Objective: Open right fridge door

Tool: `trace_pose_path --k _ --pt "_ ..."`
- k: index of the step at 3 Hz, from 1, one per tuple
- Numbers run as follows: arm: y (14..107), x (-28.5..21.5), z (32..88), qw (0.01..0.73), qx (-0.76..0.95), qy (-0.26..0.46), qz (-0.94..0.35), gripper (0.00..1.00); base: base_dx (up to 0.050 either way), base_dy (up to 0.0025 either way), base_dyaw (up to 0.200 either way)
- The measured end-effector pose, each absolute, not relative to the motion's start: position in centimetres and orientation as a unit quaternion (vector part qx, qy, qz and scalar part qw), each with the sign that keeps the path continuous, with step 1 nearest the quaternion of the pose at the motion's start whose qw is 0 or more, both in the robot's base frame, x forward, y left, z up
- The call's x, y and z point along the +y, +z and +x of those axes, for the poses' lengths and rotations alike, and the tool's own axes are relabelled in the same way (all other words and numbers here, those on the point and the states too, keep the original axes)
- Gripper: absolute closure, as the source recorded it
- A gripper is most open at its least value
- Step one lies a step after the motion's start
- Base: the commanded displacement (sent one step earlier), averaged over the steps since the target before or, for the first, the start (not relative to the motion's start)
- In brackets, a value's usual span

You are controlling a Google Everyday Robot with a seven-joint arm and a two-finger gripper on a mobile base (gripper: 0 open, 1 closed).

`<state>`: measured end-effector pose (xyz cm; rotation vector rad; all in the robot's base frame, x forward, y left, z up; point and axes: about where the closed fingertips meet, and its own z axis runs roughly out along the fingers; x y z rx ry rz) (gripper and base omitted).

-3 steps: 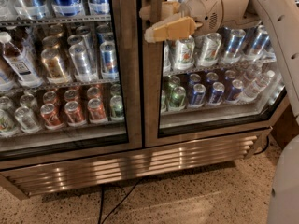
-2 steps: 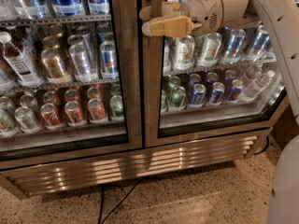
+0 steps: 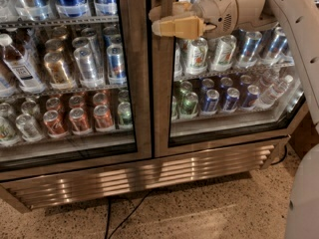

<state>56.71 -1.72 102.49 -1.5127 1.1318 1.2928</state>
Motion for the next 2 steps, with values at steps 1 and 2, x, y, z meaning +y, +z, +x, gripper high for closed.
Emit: trace_pose_path --k 1,2 --pt "102.49 -1.72 56.71 0.413 0.45 0.514 -0.602 1.0 0.046 0.0 0.0" --pt "102.49 -1.72 56.71 0.413 0.45 0.514 -0.602 1.0 -0.05 -0.00001 0.0"
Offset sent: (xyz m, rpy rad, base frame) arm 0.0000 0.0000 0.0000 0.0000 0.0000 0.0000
